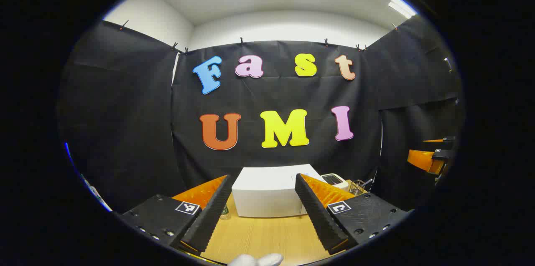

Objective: Open the microwave oven with the left hand, put the food in, and close the microwave oven.

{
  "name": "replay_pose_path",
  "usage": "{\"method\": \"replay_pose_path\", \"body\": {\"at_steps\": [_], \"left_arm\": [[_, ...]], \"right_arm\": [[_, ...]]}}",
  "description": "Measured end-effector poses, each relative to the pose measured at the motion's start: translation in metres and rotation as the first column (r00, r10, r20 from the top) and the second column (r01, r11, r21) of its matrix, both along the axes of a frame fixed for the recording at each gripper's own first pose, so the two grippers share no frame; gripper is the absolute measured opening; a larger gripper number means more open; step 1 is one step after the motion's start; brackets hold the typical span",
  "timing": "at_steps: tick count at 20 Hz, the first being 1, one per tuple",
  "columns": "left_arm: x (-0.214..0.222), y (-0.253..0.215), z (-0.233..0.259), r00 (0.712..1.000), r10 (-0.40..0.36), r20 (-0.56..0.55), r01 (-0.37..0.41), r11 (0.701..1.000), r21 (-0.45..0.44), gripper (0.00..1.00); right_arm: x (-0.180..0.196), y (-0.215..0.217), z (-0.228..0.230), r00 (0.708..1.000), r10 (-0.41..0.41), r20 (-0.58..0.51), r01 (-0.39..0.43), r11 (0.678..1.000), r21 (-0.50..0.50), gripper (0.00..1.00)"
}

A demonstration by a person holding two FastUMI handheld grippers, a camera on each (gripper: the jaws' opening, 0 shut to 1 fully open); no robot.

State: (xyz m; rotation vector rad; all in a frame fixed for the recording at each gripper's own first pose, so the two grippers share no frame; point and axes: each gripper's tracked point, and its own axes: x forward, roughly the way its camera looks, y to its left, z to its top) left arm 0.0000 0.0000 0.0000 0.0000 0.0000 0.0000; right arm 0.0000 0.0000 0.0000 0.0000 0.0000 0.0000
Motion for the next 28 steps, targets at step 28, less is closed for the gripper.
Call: {"method": "replay_pose_path", "body": {"at_steps": [28], "left_arm": [[0.139, -0.086, -0.146, 0.992, -0.082, -0.096, 0.076, 0.995, -0.066, 0.95]], "right_arm": [[0.045, -0.053, 0.013, 0.998, -0.052, -0.031, 0.052, 0.999, -0.014, 1.00]]}}
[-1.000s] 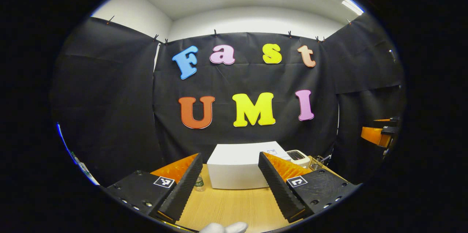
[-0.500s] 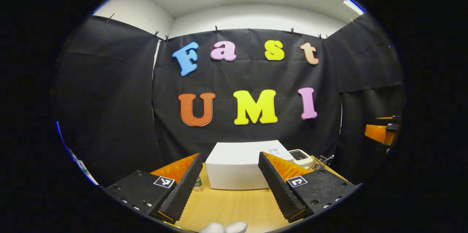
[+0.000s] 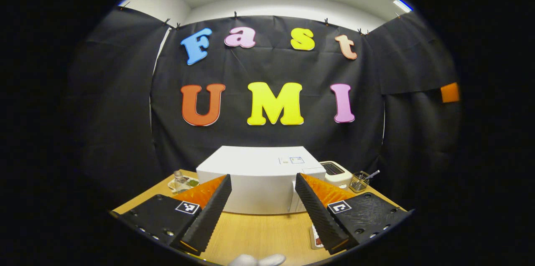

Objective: Open the microwave oven with the left hand, put the food in, and close the microwave oven.

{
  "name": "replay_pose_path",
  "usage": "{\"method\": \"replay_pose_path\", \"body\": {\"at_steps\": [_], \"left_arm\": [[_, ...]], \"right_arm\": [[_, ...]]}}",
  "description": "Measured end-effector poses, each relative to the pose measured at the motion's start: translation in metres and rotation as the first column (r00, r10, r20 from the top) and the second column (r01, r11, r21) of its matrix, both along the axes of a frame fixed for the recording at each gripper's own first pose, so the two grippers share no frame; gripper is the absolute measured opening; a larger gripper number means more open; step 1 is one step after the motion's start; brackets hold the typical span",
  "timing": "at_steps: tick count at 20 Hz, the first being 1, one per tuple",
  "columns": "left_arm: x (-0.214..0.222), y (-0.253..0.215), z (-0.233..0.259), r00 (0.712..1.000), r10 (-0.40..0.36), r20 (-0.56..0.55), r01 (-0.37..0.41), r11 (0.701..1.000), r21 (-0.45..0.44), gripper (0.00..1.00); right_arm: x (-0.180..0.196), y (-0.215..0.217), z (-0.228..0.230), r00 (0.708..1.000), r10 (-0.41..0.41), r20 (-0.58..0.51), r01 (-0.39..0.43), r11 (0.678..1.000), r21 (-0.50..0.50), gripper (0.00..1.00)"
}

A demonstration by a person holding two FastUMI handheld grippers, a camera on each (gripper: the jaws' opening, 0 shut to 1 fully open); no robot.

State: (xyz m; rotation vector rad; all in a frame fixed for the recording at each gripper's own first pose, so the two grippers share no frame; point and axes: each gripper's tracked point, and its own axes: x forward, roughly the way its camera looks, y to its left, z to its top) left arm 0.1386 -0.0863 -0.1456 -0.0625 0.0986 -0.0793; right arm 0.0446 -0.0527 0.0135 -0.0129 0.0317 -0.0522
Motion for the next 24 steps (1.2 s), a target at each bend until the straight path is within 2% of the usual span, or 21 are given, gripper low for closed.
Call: {"method": "replay_pose_path", "body": {"at_steps": [1, 5, 7, 13, 14, 15, 16, 19, 20, 22, 23, 24], "left_arm": [[0.011, -0.010, -0.009, 1.000, -0.016, 0.014, 0.016, 1.000, 0.005, 0.94], [0.049, -0.047, -0.063, 0.997, -0.064, -0.046, 0.066, 0.997, 0.045, 0.94], [0.070, -0.062, -0.083, 0.995, -0.075, -0.061, 0.078, 0.996, 0.037, 0.94], [0.130, -0.080, -0.142, 0.991, -0.047, -0.128, 0.049, 0.999, 0.015, 0.96], [0.137, -0.081, -0.150, 0.989, -0.047, -0.142, 0.049, 0.999, 0.011, 0.95], [0.143, -0.084, -0.155, 0.988, -0.050, -0.149, 0.051, 0.999, 0.002, 0.95], [0.146, -0.085, -0.159, 0.987, -0.044, -0.154, 0.043, 0.999, -0.004, 0.96], [0.158, -0.086, -0.166, 0.986, -0.029, -0.163, 0.025, 0.999, -0.024, 0.92], [0.160, -0.089, -0.166, 0.985, -0.039, -0.166, 0.034, 0.999, -0.029, 0.91], [0.165, -0.097, -0.165, 0.987, -0.050, -0.154, 0.047, 0.999, -0.021, 0.80], [0.166, -0.094, -0.162, 0.989, -0.030, -0.142, 0.029, 1.000, -0.004, 0.61], [0.169, -0.093, -0.161, 0.991, -0.027, -0.134, 0.028, 1.000, 0.005, 0.38]], "right_arm": [[-0.001, -0.005, -0.002, 1.000, -0.015, -0.006, 0.015, 1.000, 0.005, 1.00], [-0.011, -0.030, -0.015, 0.995, -0.088, -0.041, 0.088, 0.996, 0.002, 1.00], [-0.017, -0.041, -0.022, 0.990, -0.132, -0.058, 0.131, 0.991, -0.016, 1.00], [-0.034, -0.074, -0.043, 0.964, -0.234, -0.124, 0.234, 0.972, -0.015, 1.00], [-0.036, -0.079, -0.048, 0.959, -0.249, -0.139, 0.249, 0.968, -0.016, 0.91], [-0.035, -0.083, -0.053, 0.955, -0.254, -0.151, 0.255, 0.967, -0.013, 1.00], [-0.036, -0.084, -0.056, 0.954, -0.254, -0.159, 0.257, 0.966, -0.006, 0.91], [-0.033, -0.091, -0.064, 0.947, -0.262, -0.185, 0.266, 0.964, 0.000, 0.91], [-0.032, -0.093, -0.065, 0.946, -0.264, -0.188, 0.269, 0.963, -0.001, 1.00], [-0.030, -0.093, -0.066, 0.946, -0.261, -0.193, 0.266, 0.964, 0.003, 1.00], [-0.027, -0.091, -0.067, 0.948, -0.251, -0.197, 0.256, 0.967, 0.000, 1.00], [-0.026, -0.091, -0.068, 0.948, -0.248, -0.200, 0.252, 0.968, -0.007, 1.00]]}}
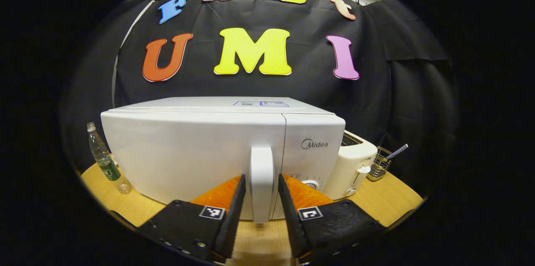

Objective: Open the microwave oven with the left hand, put the food in, and close the microwave oven.

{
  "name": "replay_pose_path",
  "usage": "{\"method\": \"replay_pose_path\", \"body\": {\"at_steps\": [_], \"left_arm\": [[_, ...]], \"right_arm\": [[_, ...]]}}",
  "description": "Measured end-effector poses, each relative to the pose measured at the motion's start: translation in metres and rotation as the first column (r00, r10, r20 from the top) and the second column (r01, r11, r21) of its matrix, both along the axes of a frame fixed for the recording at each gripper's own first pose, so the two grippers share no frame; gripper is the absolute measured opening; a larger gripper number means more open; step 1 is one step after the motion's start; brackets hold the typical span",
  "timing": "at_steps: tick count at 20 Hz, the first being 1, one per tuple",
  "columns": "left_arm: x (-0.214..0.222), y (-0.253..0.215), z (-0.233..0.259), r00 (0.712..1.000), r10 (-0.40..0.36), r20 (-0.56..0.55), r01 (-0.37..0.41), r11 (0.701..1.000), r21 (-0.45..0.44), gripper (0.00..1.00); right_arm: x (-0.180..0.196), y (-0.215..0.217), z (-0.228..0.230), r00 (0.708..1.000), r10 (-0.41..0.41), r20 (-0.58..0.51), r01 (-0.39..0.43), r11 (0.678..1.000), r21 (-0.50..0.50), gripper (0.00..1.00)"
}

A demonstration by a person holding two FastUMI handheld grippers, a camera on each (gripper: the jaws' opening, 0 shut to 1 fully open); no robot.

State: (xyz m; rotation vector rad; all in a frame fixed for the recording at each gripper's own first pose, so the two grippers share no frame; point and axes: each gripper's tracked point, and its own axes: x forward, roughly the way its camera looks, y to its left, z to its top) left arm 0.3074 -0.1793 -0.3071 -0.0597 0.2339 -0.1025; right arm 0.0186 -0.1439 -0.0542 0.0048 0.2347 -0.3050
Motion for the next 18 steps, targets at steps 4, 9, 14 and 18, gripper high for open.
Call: {"method": "replay_pose_path", "body": {"at_steps": [4, 9, 14, 18], "left_arm": [[0.000, 0.002, -0.002, 0.999, 0.042, 0.000, -0.042, 0.998, 0.055, 0.21], [-0.004, 0.003, -0.005, 1.000, 0.026, -0.008, -0.026, 0.999, 0.047, 0.14], [-0.028, 0.006, -0.006, 0.998, 0.003, -0.062, -0.002, 1.000, 0.024, 0.14], [-0.083, 0.027, -0.006, 0.998, -0.035, -0.050, 0.039, 0.995, 0.088, 0.14]], "right_arm": [[0.003, -0.002, 0.002, 1.000, 0.009, 0.002, -0.009, 1.000, -0.021, 1.00], [0.003, -0.007, 0.000, 1.000, 0.019, -0.002, -0.019, 1.000, -0.024, 1.00], [0.006, -0.002, 0.003, 0.999, 0.047, 0.007, -0.047, 0.999, 0.000, 0.91], [0.017, 0.016, 0.004, 0.995, 0.101, 0.019, -0.102, 0.994, 0.025, 1.00]]}}
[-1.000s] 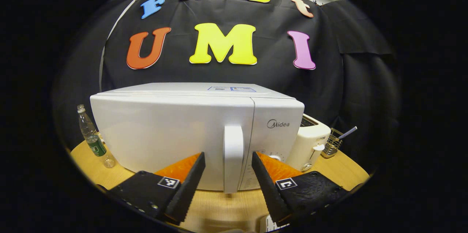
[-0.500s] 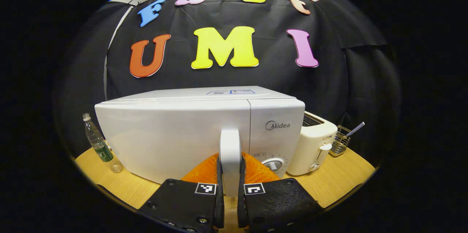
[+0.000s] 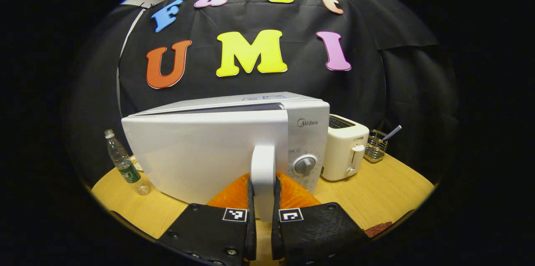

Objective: Open the microwave oven with the left hand, put the food in, and close the microwave oven.

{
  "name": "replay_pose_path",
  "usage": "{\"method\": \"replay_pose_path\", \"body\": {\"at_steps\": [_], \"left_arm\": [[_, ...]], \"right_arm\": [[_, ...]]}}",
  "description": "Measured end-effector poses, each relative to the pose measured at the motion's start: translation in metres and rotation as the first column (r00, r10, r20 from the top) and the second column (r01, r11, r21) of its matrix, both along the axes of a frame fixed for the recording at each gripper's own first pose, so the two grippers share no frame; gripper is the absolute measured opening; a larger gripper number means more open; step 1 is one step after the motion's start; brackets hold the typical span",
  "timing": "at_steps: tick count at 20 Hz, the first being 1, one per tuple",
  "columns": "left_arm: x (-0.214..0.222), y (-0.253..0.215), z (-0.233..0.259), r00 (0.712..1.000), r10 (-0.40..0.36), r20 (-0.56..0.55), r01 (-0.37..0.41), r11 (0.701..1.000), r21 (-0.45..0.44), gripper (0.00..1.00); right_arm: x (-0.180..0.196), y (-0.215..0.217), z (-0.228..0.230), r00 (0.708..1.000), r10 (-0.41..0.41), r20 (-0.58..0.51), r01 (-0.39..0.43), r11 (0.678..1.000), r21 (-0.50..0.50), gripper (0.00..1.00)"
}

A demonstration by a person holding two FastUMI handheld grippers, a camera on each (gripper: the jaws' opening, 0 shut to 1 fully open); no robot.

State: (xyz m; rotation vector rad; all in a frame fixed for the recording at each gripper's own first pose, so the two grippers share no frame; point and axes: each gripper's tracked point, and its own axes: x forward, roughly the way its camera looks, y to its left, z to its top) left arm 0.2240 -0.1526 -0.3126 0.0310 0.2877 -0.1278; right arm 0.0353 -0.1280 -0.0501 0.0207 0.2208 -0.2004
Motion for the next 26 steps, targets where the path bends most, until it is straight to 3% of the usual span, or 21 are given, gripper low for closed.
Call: {"method": "replay_pose_path", "body": {"at_steps": [1, 2, 3, 4, 5, 11, 12, 13, 16, 17, 18, 19, 20, 21, 26], "left_arm": [[-0.015, 0.007, 0.000, 1.000, -0.006, -0.013, 0.006, 1.000, 0.001, 0.14], [-0.029, 0.014, 0.000, 1.000, -0.011, -0.022, 0.011, 1.000, -0.002, 0.14], [-0.042, 0.023, 0.000, 1.000, -0.009, -0.030, 0.009, 1.000, -0.003, 0.14], [-0.053, 0.031, 0.000, 0.999, -0.005, -0.036, 0.005, 1.000, 0.001, 0.14], [-0.063, 0.040, 0.000, 0.999, 0.002, -0.041, -0.001, 1.000, 0.014, 0.14], [-0.110, 0.091, -0.004, 0.995, 0.066, -0.074, -0.063, 0.997, 0.044, 0.14], [-0.117, 0.101, -0.002, 0.994, 0.080, -0.072, -0.077, 0.996, 0.051, 0.14], [-0.121, 0.110, -0.001, 0.993, 0.096, -0.069, -0.092, 0.994, 0.060, 0.14], [-0.138, 0.141, -0.004, 0.986, 0.147, -0.081, -0.141, 0.987, 0.077, 0.13], [-0.143, 0.151, -0.006, 0.983, 0.164, -0.084, -0.158, 0.984, 0.081, 0.13], [-0.147, 0.160, -0.006, 0.981, 0.176, -0.084, -0.169, 0.982, 0.086, 0.13], [-0.151, 0.169, -0.007, 0.978, 0.189, -0.085, -0.181, 0.979, 0.092, 0.13], [-0.155, 0.177, -0.007, 0.976, 0.198, -0.086, -0.190, 0.977, 0.094, 0.13], [-0.158, 0.185, -0.009, 0.975, 0.203, -0.093, -0.195, 0.977, 0.092, 0.13], [-0.167, 0.205, -0.011, 0.978, 0.181, -0.107, -0.174, 0.982, 0.072, 0.13]], "right_arm": [[0.002, 0.006, -0.003, 1.000, 0.016, -0.008, -0.016, 1.000, 0.001, 1.00], [0.003, 0.012, -0.006, 0.999, 0.032, -0.013, -0.032, 1.000, 0.002, 0.91], [0.005, 0.020, -0.007, 0.999, 0.052, -0.014, -0.052, 0.999, 0.005, 1.00], [0.006, 0.028, -0.008, 0.997, 0.073, -0.018, -0.072, 0.997, 0.010, 0.91], [0.009, 0.036, -0.013, 0.996, 0.090, -0.026, -0.089, 0.996, 0.015, 1.00], [0.010, 0.079, -0.019, 0.983, 0.183, -0.035, -0.181, 0.983, 0.036, 1.00], [0.009, 0.085, -0.019, 0.980, 0.194, -0.033, -0.193, 0.980, 0.038, 0.91], [0.007, 0.092, -0.020, 0.978, 0.205, -0.030, -0.204, 0.978, 0.037, 1.00], [0.002, 0.108, -0.022, 0.973, 0.229, -0.032, -0.227, 0.973, 0.037, 1.00], [-0.001, 0.113, -0.023, 0.971, 0.235, -0.033, -0.233, 0.971, 0.041, 0.91], [-0.004, 0.118, -0.025, 0.970, 0.240, -0.036, -0.238, 0.970, 0.044, 1.00], [-0.005, 0.122, -0.026, 0.969, 0.244, -0.038, -0.242, 0.969, 0.044, 1.00], [-0.007, 0.126, -0.027, 0.968, 0.249, -0.042, -0.247, 0.968, 0.044, 0.91], [-0.009, 0.131, -0.029, 0.966, 0.254, -0.043, -0.252, 0.967, 0.045, 1.00], [-0.014, 0.153, -0.030, 0.962, 0.270, -0.043, -0.268, 0.962, 0.052, 1.00]]}}
